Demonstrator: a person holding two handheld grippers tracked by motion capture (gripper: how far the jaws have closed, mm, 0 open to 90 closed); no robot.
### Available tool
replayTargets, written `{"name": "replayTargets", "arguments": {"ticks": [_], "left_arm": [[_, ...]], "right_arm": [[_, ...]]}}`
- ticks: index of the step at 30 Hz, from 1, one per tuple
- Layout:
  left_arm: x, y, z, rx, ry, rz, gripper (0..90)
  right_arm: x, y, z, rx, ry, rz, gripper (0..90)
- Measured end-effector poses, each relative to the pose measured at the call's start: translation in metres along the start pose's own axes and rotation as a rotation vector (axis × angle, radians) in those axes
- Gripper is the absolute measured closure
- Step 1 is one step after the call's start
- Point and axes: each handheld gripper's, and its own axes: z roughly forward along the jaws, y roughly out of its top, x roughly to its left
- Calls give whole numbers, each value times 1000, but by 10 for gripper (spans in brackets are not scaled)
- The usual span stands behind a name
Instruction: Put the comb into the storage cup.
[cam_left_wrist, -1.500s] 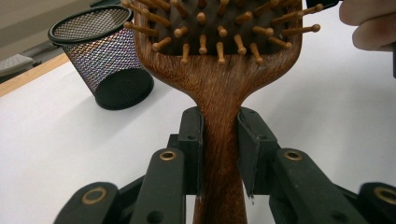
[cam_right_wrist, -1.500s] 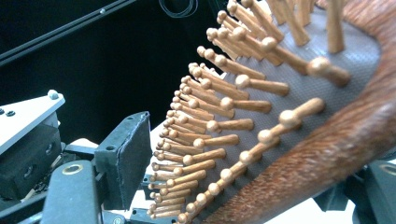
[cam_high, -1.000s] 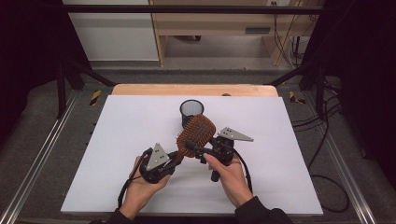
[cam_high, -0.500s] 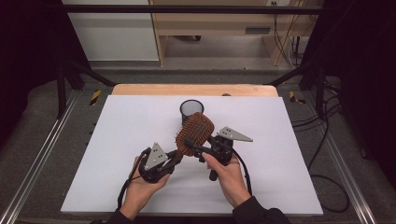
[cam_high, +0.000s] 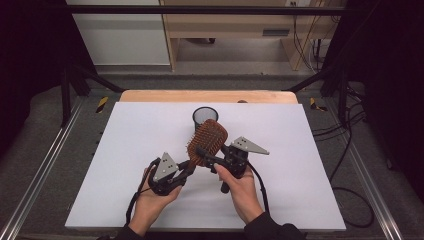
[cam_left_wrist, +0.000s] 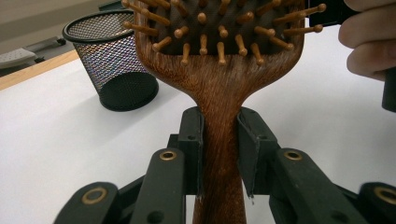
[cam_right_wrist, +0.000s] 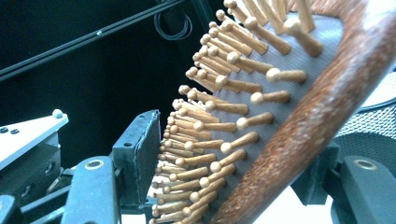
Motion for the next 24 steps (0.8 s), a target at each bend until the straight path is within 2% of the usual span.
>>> {"name": "replayTargets", "arguments": {"ticks": [8,16,24], "left_arm": [[2,-1,-1,-5,6,-17,728],[6,-2,-2,-6,4,-37,728],[7,-2,-3,-14,-1,-24,729]], "right_arm": [[4,-4,4,-30,-24,-15,347],[4,-5,6,-36,-19,7,369],[3,-1,6,-38,5,14,366]]}}
